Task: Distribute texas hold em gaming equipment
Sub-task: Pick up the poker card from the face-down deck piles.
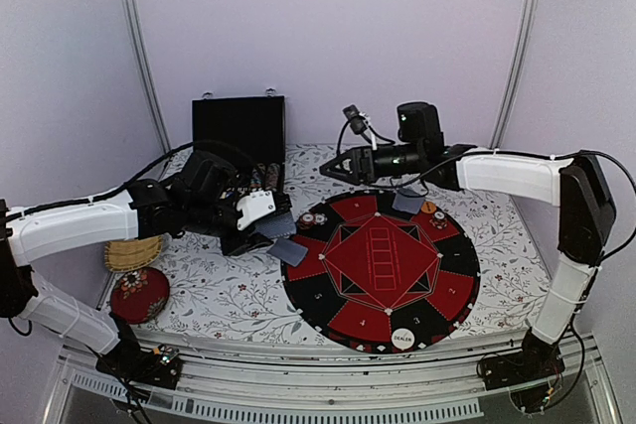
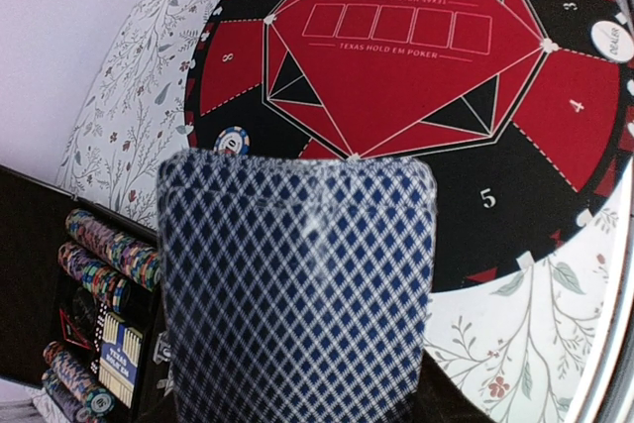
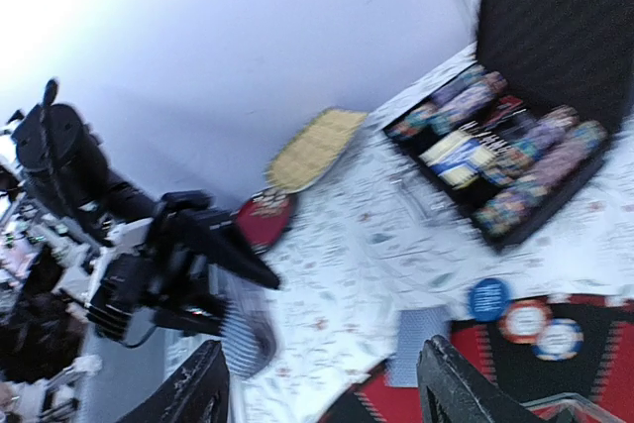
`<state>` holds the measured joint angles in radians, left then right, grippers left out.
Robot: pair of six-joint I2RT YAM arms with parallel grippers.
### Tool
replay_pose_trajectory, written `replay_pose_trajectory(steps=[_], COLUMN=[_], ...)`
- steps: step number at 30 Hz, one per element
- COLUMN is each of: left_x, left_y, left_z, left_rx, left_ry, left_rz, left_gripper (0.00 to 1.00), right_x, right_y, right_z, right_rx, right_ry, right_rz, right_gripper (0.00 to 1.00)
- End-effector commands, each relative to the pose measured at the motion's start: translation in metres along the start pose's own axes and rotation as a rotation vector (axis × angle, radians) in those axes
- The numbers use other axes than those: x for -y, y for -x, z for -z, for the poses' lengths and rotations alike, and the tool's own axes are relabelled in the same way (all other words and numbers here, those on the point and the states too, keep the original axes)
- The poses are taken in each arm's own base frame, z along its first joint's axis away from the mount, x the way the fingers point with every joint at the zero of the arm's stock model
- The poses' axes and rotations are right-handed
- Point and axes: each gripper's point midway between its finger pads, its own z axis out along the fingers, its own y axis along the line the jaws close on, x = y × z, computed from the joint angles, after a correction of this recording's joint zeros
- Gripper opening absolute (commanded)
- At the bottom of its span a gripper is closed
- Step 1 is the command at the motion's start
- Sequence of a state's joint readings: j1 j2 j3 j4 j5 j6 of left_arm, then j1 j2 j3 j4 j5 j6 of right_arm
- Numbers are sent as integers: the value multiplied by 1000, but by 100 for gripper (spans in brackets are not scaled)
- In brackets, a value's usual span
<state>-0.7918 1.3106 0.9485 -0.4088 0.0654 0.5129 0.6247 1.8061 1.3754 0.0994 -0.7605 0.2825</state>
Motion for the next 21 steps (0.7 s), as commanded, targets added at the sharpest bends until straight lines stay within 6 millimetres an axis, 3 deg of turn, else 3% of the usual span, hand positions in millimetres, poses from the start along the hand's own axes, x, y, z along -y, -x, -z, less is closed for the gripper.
replay_pose_trajectory(steps=[1,9,16,21], left_x=[2,3,4,3], left_y=[6,7,8,8], left_z=[5,6,6,6], left_rx=[28,39,42,41], left_ry=[6,3,-2,1], left_rz=[-19,-19,-17,-18], left_gripper=[51,51,51,50], right_x=[-33,-61,-47,-35], right_y=[-29,-65,-82,-84], right_z=[-37,-78,-105,-107], right_rx=[-42,-116,-132,-135], right_ry=[160,254,196,128], right_rz=[-74,-49,-94,-114], right_gripper=[68,74,73,62])
